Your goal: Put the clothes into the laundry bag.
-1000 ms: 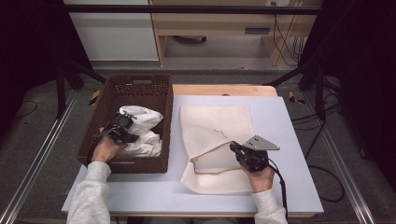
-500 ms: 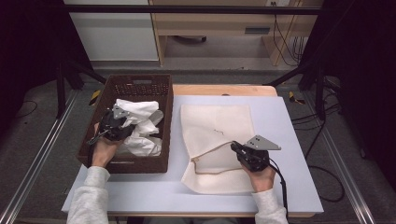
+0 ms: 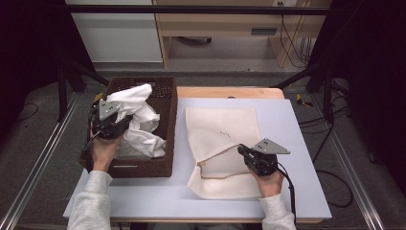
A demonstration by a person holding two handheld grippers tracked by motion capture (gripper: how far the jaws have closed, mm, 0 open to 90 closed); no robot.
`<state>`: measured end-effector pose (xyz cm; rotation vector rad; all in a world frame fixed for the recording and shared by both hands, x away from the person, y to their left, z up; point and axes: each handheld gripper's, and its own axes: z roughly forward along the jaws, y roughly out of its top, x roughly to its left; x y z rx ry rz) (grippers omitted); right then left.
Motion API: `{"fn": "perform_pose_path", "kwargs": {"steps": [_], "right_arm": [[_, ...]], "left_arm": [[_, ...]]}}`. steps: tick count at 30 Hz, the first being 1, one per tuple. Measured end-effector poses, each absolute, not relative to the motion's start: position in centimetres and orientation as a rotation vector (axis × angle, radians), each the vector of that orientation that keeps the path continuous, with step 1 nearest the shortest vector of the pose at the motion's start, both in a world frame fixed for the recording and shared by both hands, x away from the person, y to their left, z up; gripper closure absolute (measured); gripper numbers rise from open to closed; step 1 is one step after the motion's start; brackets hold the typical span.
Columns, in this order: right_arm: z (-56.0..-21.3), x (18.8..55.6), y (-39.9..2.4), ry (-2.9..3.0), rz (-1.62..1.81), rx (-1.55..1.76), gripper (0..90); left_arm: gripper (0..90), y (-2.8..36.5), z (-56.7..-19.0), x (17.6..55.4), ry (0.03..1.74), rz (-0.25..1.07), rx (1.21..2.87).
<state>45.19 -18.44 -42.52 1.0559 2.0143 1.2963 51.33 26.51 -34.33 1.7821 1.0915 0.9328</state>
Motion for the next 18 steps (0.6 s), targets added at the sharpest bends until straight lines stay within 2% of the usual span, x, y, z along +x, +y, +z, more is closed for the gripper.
{"fn": "perform_pose_path", "kwargs": {"steps": [5, 18], "right_arm": [[-42.4, 45.1, -18.6, 2.007, 1.3, 1.055, 85.7], [-42.3, 45.1, -18.6, 2.002, 1.302, 1.047, 85.8]], "left_arm": [[69.2, 25.7, -31.7, 49.8, 1.019, 1.002, 1.666], [69.1, 25.4, -26.0, 46.6, 0.907, 1.072, 1.432]]}}
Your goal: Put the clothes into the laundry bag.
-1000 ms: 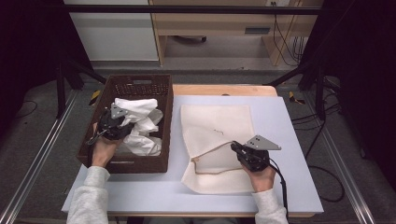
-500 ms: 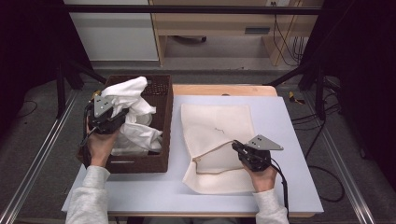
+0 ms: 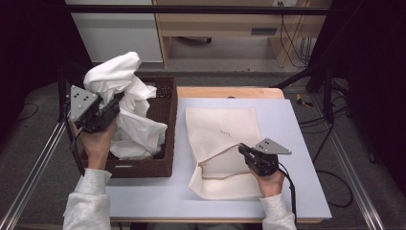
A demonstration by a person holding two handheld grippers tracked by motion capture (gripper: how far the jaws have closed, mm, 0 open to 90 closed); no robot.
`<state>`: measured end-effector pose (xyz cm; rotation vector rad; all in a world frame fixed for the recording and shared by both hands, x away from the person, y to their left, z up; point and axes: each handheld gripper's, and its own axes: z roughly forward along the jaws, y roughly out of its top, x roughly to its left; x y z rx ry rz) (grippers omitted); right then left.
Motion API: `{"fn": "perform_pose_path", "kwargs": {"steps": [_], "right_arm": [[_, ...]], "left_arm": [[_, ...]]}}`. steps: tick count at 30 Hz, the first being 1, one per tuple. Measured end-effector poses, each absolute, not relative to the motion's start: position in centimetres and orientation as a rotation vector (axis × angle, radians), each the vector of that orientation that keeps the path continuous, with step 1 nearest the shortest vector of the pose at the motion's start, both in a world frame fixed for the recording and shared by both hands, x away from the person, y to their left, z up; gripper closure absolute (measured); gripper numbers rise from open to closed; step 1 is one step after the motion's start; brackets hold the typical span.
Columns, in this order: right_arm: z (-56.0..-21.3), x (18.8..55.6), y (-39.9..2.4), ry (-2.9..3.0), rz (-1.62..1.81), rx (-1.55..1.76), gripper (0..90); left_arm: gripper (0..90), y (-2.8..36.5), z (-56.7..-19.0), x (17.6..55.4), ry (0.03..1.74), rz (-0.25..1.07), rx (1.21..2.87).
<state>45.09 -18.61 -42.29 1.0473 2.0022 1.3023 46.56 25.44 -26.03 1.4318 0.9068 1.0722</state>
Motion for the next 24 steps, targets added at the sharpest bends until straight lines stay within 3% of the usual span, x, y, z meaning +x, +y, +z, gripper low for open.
{"fn": "perform_pose_path", "kwargs": {"steps": [24], "right_arm": [[-42.2, 45.1, -18.7, 1.992, 1.312, 1.053, 85.9]], "left_arm": [[69.0, 23.0, -16.8, 42.6, 0.733, 1.155, 1.174]]}}
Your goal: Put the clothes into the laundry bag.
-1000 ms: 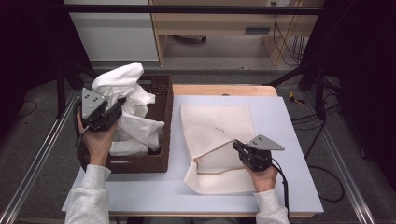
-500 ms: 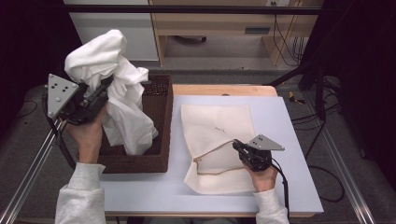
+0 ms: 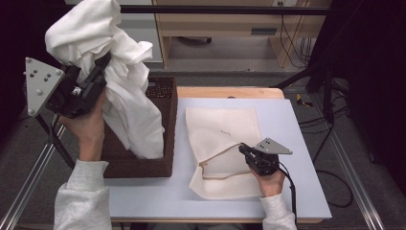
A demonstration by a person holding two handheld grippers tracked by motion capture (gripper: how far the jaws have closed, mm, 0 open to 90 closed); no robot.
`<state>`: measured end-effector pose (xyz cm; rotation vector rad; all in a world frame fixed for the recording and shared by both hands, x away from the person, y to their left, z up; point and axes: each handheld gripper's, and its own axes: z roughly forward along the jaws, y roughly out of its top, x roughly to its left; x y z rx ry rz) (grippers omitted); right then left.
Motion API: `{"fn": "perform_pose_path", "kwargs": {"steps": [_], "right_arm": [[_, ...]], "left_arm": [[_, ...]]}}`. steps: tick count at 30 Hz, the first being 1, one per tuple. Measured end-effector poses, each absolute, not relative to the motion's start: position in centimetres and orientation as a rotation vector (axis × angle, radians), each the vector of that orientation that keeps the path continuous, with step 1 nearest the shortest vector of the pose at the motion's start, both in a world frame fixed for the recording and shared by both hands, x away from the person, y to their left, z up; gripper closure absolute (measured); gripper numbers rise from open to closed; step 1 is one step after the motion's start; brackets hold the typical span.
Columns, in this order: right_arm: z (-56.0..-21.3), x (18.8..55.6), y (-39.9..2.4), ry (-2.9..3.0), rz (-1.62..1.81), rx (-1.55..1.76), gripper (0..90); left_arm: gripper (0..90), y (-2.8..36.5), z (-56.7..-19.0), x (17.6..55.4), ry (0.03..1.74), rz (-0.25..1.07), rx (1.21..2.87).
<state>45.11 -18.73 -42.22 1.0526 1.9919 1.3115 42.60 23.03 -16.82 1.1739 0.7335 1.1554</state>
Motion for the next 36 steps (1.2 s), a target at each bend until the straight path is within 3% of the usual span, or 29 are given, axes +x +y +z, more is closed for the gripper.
{"fn": "perform_pose_path", "kwargs": {"steps": [23, 36], "right_arm": [[-42.2, 45.3, -18.9, 1.983, 1.324, 1.056, 86.1], [-41.9, 45.5, -18.9, 1.972, 1.332, 1.057, 86.1]], "left_arm": [[68.8, 18.4, -9.5, 38.7, 0.609, 1.133, 1.055], [68.6, 14.2, -10.8, 37.8, 0.566, 0.962, 1.102]]}}
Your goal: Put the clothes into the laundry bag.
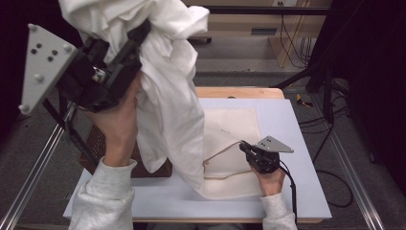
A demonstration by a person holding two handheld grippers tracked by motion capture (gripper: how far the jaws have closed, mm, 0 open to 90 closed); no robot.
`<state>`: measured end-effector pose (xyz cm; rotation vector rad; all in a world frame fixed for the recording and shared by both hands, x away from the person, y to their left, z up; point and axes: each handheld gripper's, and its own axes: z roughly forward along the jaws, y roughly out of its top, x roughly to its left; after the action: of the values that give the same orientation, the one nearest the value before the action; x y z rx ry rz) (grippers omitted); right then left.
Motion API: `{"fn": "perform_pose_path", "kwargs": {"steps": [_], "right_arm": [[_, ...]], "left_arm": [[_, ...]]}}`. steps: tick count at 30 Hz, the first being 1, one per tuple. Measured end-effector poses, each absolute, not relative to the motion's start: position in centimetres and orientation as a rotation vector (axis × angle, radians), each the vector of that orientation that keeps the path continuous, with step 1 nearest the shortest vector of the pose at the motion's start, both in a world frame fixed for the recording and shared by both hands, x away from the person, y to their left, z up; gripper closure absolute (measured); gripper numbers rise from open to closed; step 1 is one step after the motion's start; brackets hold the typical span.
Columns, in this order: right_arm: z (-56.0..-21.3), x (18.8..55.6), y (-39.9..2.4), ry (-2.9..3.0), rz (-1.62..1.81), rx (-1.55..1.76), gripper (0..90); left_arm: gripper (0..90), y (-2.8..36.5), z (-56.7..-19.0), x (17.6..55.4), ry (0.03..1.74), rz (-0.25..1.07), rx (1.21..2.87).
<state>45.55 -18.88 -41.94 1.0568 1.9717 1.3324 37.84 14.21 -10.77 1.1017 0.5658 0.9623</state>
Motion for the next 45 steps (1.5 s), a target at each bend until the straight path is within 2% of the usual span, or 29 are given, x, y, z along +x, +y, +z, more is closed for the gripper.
{"fn": "perform_pose_path", "kwargs": {"steps": [8, 23, 32, 45], "right_arm": [[-41.7, 45.7, -19.0, 1.953, 1.338, 1.069, 86.1], [-41.9, 46.2, -19.0, 1.94, 1.327, 1.088, 86.1], [-42.0, 46.5, -19.0, 1.933, 1.326, 1.105, 86.2], [-42.1, 46.8, -19.0, 1.914, 1.338, 1.119, 86.3]], "left_arm": [[68.4, 12.0, -13.1, 37.5, 0.538, 0.9, 1.174], [68.0, 9.3, -21.5, 37.8, 0.537, 0.766, 1.354], [67.9, 8.8, -25.0, 37.6, 0.531, 0.756, 1.461], [67.6, 9.1, -31.6, 37.9, 0.588, 0.645, 1.657]]}}
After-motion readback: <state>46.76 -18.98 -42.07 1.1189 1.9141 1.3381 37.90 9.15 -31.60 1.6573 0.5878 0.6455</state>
